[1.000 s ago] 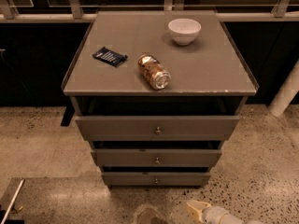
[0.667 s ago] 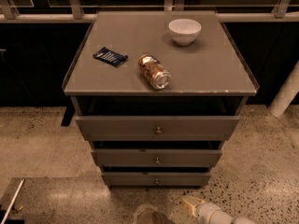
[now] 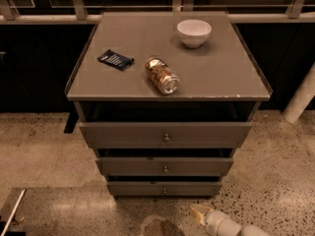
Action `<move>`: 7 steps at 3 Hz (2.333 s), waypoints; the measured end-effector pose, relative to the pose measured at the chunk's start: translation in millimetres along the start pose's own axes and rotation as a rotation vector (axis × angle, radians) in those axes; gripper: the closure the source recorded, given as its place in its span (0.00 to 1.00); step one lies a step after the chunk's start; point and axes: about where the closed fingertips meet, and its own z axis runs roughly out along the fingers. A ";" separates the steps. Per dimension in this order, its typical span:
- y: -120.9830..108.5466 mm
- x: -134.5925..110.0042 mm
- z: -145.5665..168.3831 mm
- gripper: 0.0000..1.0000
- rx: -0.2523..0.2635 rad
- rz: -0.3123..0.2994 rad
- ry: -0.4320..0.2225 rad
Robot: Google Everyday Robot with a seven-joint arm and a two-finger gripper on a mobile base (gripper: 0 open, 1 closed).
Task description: Open bottom drawer
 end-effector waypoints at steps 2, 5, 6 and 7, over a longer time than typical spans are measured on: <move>-33.2 -4.0 40.0 1.00 0.034 0.011 -0.042; -55.3 -13.3 64.5 1.00 0.083 0.025 -0.080; -73.9 -20.9 80.5 1.00 0.103 0.026 -0.106; -98.9 -30.0 90.1 1.00 0.147 0.044 -0.144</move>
Offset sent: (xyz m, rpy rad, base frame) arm 0.0644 -0.0175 -0.0441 -0.0091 -0.0497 -0.0831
